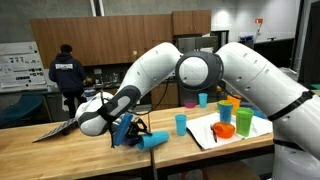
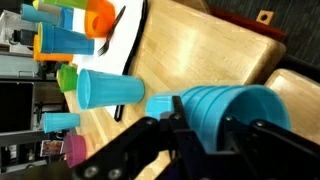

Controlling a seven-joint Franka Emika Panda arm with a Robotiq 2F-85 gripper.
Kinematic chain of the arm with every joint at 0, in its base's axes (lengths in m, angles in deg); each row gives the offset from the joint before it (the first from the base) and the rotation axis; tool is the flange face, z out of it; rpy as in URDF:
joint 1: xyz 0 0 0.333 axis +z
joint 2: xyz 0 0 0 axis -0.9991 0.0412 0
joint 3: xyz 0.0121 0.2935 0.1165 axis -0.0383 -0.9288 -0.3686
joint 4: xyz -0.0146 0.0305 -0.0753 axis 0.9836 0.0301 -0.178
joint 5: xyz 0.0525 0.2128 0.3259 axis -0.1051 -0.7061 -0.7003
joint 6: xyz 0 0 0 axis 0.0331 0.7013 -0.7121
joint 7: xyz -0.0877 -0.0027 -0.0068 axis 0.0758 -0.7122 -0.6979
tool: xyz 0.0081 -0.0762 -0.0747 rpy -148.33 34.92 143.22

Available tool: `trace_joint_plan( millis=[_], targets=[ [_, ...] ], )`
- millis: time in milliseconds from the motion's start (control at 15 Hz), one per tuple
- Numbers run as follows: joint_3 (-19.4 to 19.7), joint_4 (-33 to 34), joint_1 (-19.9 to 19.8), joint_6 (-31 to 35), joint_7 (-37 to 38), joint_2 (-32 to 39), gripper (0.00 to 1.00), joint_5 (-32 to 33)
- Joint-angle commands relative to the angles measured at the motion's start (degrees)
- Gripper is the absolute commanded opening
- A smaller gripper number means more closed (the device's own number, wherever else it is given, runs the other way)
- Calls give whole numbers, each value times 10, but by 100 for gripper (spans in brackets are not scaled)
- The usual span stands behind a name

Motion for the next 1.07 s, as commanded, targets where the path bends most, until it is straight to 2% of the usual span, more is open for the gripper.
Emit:
trace_joint_plan(
  millis=[0,200,267,333,1000],
  targets=[
    [5,-43,8,11,19,-53,3,15],
    [1,-56,8,6,30,-77,3,20],
    [-1,-63,7,4,36,-87,0,18],
    [-2,-70,6,5,43,-96,2,16],
    [-15,-194,-18,37,154,-207,3,7]
  ],
)
